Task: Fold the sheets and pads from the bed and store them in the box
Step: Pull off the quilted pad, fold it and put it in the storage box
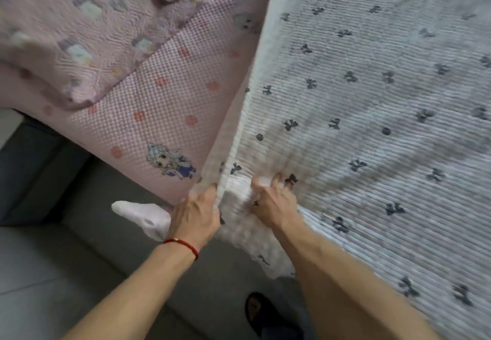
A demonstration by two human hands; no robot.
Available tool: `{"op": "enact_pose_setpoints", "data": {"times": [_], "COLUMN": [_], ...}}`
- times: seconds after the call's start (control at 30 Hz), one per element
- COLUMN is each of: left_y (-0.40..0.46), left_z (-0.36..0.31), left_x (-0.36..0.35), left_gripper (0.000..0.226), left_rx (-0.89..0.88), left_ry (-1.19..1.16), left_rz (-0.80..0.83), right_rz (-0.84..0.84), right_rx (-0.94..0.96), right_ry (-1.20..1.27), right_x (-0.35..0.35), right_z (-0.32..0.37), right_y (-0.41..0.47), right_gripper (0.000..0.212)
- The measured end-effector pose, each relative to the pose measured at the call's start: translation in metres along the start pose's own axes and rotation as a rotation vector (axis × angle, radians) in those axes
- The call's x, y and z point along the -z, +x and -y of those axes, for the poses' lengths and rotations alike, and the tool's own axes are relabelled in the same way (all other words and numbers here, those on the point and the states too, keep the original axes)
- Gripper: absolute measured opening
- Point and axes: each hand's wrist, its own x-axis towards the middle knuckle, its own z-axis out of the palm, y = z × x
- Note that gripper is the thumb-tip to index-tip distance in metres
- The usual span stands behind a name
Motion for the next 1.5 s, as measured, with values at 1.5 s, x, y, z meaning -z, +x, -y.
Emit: {"op": "enact_pose_setpoints", "data": {"times": [1.5], "left_y": [-0.214], "left_z": [-0.708], "left_x": [0.065], "left_gripper": [0.028], "left_rx": [-0.535], "left_ry": [-0.662], "left_rz": [0.049], "right_rz": [-0.714], "right_rx": [-0.207], "right_ry": [1.021], "right_x": [0.239], "right_z": [-0.544], "right_y": [-0.580], "right_gripper": [0.014]}}
